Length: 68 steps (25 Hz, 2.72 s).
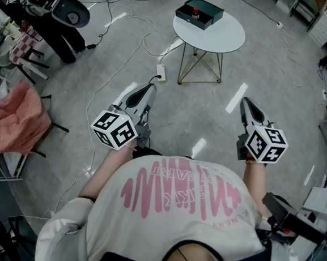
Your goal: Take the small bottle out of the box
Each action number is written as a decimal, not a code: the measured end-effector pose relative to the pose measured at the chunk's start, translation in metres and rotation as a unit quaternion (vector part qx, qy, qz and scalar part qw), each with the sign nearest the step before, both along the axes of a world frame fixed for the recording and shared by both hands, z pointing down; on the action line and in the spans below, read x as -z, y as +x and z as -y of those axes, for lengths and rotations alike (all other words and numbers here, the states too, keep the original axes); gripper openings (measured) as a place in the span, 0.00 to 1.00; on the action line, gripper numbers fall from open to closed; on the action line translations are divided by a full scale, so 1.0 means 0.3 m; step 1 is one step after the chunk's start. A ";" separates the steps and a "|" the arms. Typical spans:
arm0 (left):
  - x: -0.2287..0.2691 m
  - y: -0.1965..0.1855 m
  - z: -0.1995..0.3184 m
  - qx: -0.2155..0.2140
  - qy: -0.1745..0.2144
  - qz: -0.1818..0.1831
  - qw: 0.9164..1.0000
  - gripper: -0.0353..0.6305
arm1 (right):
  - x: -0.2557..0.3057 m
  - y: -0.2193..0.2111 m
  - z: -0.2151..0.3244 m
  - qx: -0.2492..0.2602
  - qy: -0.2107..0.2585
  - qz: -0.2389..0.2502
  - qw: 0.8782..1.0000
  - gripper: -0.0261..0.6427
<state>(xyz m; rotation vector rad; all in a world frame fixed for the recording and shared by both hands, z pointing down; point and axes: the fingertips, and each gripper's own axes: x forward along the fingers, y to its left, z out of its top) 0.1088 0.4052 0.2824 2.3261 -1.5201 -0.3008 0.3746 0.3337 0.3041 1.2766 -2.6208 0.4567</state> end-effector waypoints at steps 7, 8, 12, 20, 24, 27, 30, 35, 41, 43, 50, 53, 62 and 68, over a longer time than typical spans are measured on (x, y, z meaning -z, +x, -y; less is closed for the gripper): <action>-0.026 -0.047 0.099 -0.005 0.001 -0.007 1.000 0.06 | -0.021 -0.027 0.093 -0.008 0.001 -0.005 1.000 0.04; -0.033 -0.056 0.120 -0.007 0.001 -0.008 1.000 0.06 | -0.026 -0.032 0.111 -0.012 0.002 -0.004 1.000 0.04; -0.053 -0.102 0.210 -0.021 -0.001 -0.013 1.000 0.06 | -0.043 -0.068 0.177 -0.028 -0.001 0.003 1.000 0.04; 0.014 -0.296 0.447 -0.073 0.011 -0.013 0.997 0.06 | 0.006 -0.222 0.315 -0.084 0.003 0.019 0.996 0.04; 0.043 -0.455 0.556 -0.094 0.021 -0.017 0.995 0.06 | 0.022 -0.356 0.382 -0.124 0.009 0.035 0.992 0.04; 0.045 -0.576 0.616 -0.109 0.020 -0.021 0.994 0.06 | 0.024 -0.475 0.414 -0.141 0.003 0.050 0.989 0.04; 0.035 -0.683 0.663 -0.125 0.012 -0.026 0.992 0.06 | 0.021 -0.582 0.429 -0.159 -0.008 0.057 0.986 0.04; 0.005 -0.845 0.717 -0.147 -0.007 -0.033 0.989 0.06 | 0.012 -0.752 0.448 -0.176 -0.018 0.051 0.983 0.04; -0.035 -0.995 0.762 -0.151 -0.013 -0.043 0.988 0.06 | -0.023 -0.888 0.464 -0.181 -0.037 0.037 0.982 0.04; -0.062 -1.028 0.761 -0.152 -0.022 -0.042 0.987 0.06 | -0.022 -0.915 0.470 -0.182 -0.038 0.036 0.982 0.04; -0.126 -1.116 0.759 -0.151 -0.040 -0.050 0.986 0.06 | -0.075 -0.986 0.463 -0.186 -0.056 0.026 0.981 0.04; -0.130 -1.129 0.743 -0.159 -0.038 -0.056 0.985 0.06 | -0.105 -1.018 0.451 -0.183 -0.069 0.020 0.980 0.04; -0.176 -1.147 0.738 -0.161 -0.055 -0.056 0.984 0.06 | -0.151 -1.047 0.486 -0.176 -0.086 0.008 0.981 0.05; -0.199 -1.162 0.780 -0.150 -0.059 -0.053 0.985 0.06 | -0.191 -1.088 0.564 -0.158 -0.091 0.014 0.983 0.04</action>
